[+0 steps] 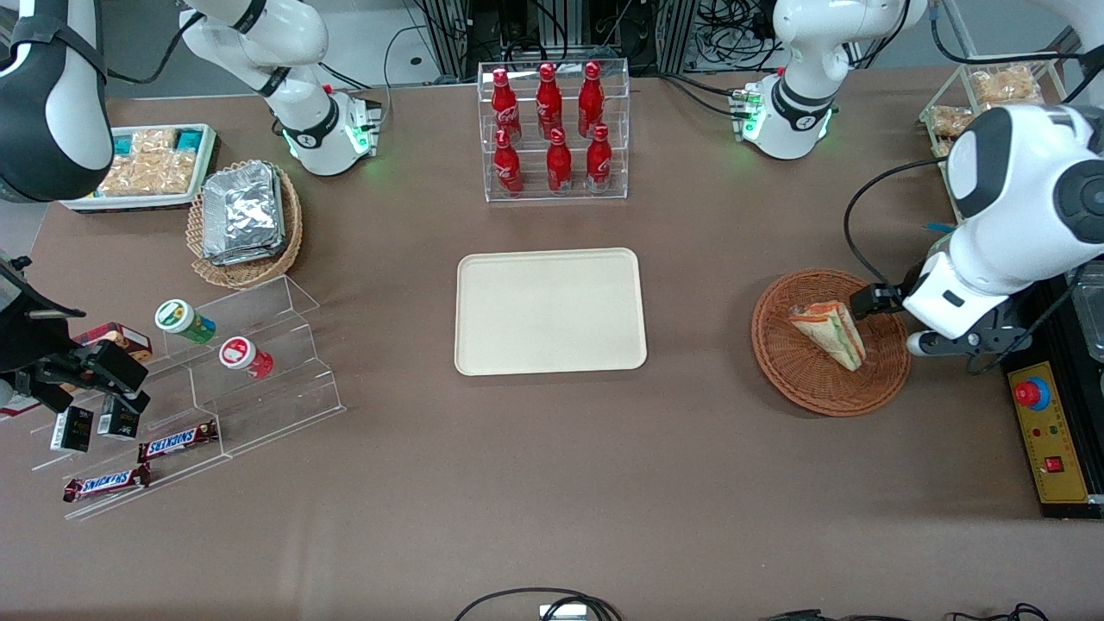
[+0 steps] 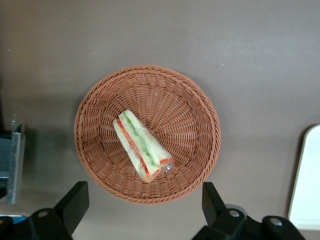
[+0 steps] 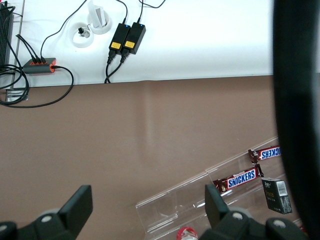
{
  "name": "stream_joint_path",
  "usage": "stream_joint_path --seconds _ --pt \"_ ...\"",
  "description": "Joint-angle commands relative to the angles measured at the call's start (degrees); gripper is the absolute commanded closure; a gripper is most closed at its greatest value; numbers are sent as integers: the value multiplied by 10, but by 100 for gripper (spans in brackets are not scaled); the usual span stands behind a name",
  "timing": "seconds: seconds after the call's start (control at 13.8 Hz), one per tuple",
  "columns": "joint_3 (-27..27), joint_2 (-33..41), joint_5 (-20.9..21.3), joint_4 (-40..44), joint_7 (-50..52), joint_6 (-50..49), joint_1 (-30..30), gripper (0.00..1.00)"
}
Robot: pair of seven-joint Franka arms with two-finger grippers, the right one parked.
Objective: Place sandwich from basket to tray
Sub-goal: 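Move the left gripper down over the wrapped sandwich in the wicker basket, then close the left gripper on the sandwich's wrapped edge and lift it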
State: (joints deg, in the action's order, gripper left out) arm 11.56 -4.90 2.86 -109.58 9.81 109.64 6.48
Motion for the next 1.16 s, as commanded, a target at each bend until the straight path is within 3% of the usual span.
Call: stream_joint_path --seconds 0.0,0.36,1.09 --pt "0 22 12 -62 45 56 0 0" --pt "-1 19 31 -145 128 144 1 0" --pt "-4 -11 33 -198 228 223 6 0"
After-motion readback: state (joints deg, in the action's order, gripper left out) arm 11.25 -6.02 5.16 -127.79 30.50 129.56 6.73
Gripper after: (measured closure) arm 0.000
